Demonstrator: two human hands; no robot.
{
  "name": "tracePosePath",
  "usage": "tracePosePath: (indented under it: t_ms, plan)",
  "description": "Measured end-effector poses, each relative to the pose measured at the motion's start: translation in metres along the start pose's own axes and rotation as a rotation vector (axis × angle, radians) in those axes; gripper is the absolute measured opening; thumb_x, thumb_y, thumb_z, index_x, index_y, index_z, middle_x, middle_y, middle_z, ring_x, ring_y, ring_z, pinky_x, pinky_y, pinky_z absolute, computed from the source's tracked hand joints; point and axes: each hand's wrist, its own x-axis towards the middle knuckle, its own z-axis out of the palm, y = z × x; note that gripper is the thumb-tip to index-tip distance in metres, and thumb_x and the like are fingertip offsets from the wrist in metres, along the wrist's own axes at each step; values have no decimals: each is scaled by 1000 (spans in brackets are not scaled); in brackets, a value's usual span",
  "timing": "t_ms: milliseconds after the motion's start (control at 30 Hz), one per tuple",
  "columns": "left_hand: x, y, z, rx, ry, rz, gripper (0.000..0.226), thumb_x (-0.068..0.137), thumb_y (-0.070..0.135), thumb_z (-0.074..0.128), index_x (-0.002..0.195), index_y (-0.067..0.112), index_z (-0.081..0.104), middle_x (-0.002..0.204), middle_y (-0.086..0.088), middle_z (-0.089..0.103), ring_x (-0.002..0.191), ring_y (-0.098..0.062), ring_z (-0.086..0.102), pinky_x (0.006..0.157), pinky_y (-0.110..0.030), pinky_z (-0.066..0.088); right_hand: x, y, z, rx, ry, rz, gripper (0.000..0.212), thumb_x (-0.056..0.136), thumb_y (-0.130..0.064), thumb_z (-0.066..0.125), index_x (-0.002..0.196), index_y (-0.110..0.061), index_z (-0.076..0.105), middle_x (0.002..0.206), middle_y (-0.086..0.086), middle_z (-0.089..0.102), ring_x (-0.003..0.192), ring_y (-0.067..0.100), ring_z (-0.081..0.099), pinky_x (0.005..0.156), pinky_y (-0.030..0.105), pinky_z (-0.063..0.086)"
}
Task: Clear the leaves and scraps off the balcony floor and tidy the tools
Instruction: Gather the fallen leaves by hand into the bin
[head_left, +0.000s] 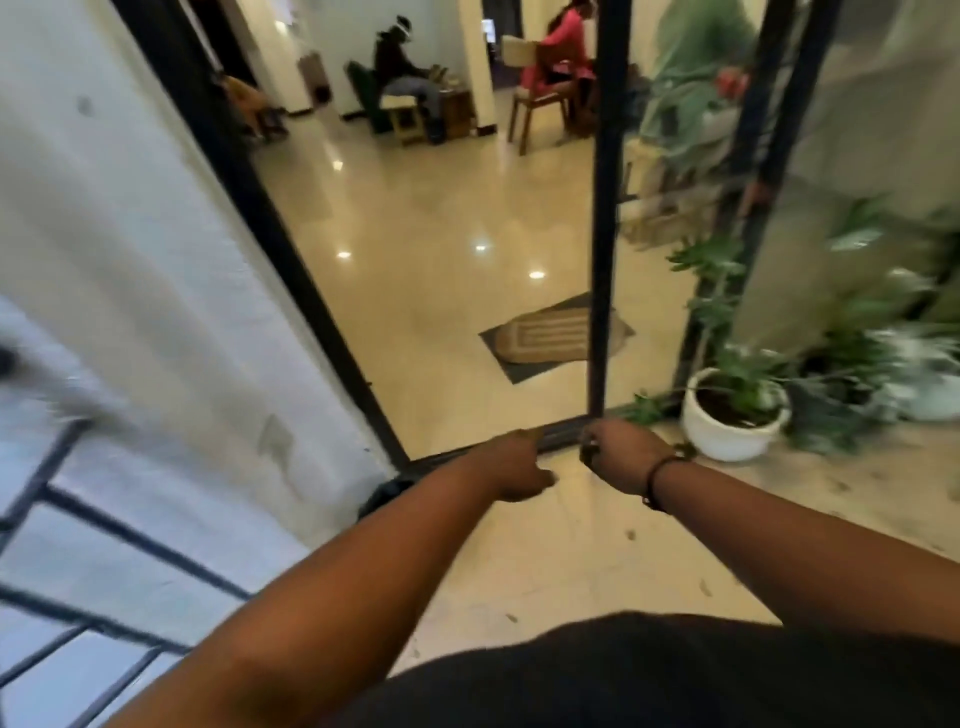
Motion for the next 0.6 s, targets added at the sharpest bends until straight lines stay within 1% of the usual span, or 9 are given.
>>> tracePosePath:
  t_ms: [33,67,133,233,333,400,500,600]
  plan:
    - [5,-2,2,32,15,22,63,89,42,64,145,21,42,142,-9,51,124,-28,53,102,-37,45,-1,10,0,-8,-34,-15,20,93,-16,53,109,-20,65,110,7,67,100,27,62,72,27,42]
    - [5,0,2,77,32,36,66,89,45,63,146,23,40,144,-8,50,125,-28,51,103,-39,44,-5,12,4,-73,-36,-26,23,94,-14,50,113,-19,63,112,7,65,101,28,61,73,29,43]
    - [6,11,3,130,20,66,70,90,47,61,150,21,34,148,-8,45,130,-28,46,106,-40,41,-18,23,-11,-227,-51,22,29,95,-10,45,118,-16,61,115,9,64,102,29,60,75,31,44]
    - [6,27,6,148,9,141,79,93,49,58,155,17,21,159,-9,27,144,-29,30,116,-42,30,-31,32,-9,-289,-61,35,32,98,-13,43,124,-16,60,119,9,64,106,28,60,85,33,49]
    - [15,45,16,189,-50,153,84,94,54,53,157,18,10,164,-10,10,150,-30,12,121,-44,18,-28,57,-12,-270,-95,67,35,96,-11,43,126,-16,59,121,9,63,109,29,59,89,36,50]
    - [25,55,24,190,-103,135,85,95,56,50,157,20,5,165,-9,3,151,-31,5,122,-44,14,-24,73,-14,-266,-108,92,36,96,-10,43,128,-16,58,123,10,62,112,29,58,90,36,49]
    - [53,73,33,206,-133,123,86,95,57,47,158,21,1,165,-8,-2,151,-31,1,122,-44,12,-13,104,-16,-257,-139,80,37,97,-10,42,130,-16,57,126,10,60,115,30,57,92,37,49]
    - [79,90,39,229,-147,94,85,96,58,45,158,21,0,165,-9,-1,151,-33,0,122,-46,11,-2,141,-25,-262,-157,69,38,96,-8,42,131,-16,57,127,10,60,115,30,57,92,38,49]
